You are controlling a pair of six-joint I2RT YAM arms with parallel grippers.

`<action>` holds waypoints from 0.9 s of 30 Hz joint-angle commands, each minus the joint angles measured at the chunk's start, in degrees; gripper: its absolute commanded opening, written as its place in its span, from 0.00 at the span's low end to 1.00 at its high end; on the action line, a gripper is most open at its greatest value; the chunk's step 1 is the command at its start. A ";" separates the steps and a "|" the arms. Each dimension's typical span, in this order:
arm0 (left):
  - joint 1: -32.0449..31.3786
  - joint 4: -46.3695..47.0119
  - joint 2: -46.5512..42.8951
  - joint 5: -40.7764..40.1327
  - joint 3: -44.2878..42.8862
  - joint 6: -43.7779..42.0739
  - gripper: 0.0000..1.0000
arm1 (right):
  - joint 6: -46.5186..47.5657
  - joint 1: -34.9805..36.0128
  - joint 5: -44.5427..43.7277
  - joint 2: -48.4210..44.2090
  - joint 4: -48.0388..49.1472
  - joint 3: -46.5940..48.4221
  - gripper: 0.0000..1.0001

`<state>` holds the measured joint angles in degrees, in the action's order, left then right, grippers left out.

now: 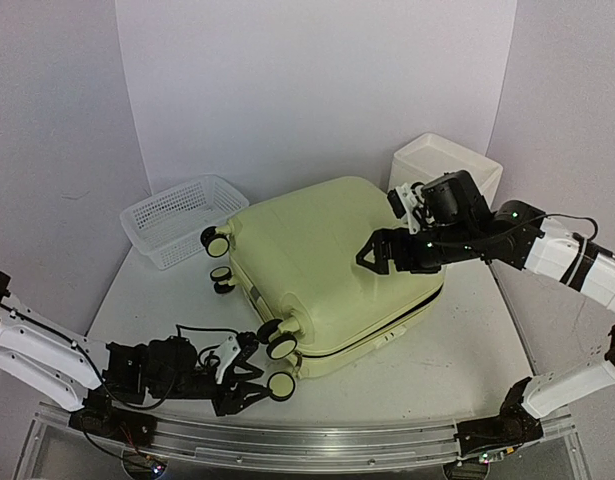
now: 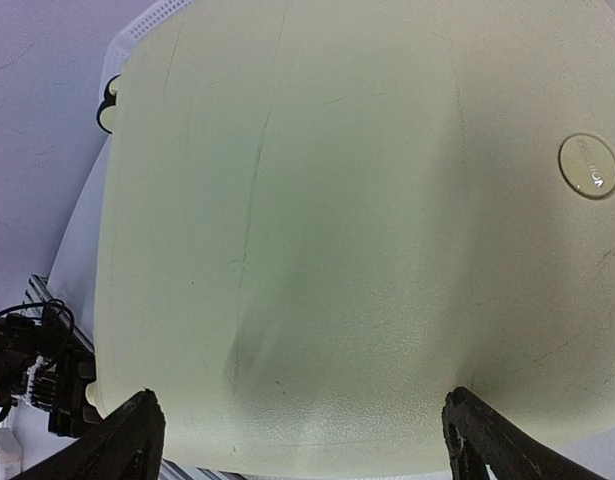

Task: Open, take out, and arrange the luggage

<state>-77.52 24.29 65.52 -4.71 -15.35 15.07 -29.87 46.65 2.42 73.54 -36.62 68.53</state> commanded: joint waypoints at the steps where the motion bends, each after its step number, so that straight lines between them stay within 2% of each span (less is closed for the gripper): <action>1: -4.04 8.16 6.16 -7.48 -5.91 2.23 0.51 | -0.33 0.32 0.37 -0.70 3.70 0.20 0.96; 8: -5.73 10.66 13.22 -15.84 -10.42 10.86 0.59 | -0.28 0.31 -0.60 -3.03 4.29 0.11 0.97; 16: -5.80 10.97 17.37 -17.17 -13.96 21.54 0.60 | 0.16 0.31 -2.37 -4.97 4.34 -0.85 0.98; 19: -5.80 12.60 19.58 -17.46 -14.67 25.48 0.54 | 0.29 0.28 -2.40 -4.98 4.30 -0.94 0.98; 23: -5.73 19.67 22.67 -16.05 -13.62 30.01 0.37 | 0.34 0.34 -2.41 -5.20 4.35 -1.08 0.98; 27: -5.74 20.97 23.60 -15.65 -13.55 32.65 0.23 | 0.42 0.32 -3.67 -5.51 4.38 -1.29 0.98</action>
<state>-83.68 40.69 87.55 -21.21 -27.42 42.06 -29.82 46.65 0.69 69.69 -34.81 67.51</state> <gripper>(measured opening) 0.286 0.979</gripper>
